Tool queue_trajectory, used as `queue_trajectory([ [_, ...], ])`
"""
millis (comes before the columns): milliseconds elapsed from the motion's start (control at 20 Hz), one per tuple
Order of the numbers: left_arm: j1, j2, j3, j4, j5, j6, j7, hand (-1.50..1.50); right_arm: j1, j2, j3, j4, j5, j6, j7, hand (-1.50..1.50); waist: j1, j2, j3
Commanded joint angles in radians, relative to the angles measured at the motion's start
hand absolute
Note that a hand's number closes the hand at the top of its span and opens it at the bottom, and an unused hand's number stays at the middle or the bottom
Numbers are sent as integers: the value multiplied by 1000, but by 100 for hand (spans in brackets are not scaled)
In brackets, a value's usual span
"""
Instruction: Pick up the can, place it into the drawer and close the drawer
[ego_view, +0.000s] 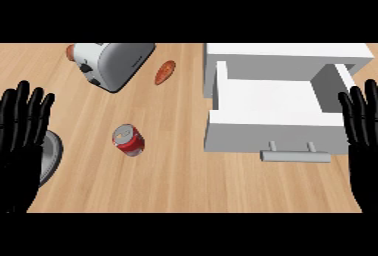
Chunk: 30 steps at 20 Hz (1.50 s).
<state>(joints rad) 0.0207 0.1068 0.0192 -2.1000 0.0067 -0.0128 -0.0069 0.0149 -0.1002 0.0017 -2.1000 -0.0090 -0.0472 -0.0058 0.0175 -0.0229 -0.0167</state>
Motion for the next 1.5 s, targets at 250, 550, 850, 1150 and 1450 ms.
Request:
queue_trajectory([
  [250,-111,-29,-39,108,29,-35,-36,-150,-12,9,51,29,-18,63,-9,-150,-22,24,17],
  [550,47,5,-35,-14,-20,27,353,-150,126,-2,-102,30,-42,-30,178,-150,-18,20,17],
  [850,-5,-2,-58,-131,-50,51,524,-150,239,-3,-160,-44,-88,31,143,-150,-21,21,17],
  [1150,104,36,55,-158,54,-36,449,-150,277,-32,-249,-80,-183,108,165,-150,-20,22,16],
  [1450,52,17,128,-190,158,12,585,-150,302,-26,-298,-69,-222,159,121,-150,-21,22,16],
])
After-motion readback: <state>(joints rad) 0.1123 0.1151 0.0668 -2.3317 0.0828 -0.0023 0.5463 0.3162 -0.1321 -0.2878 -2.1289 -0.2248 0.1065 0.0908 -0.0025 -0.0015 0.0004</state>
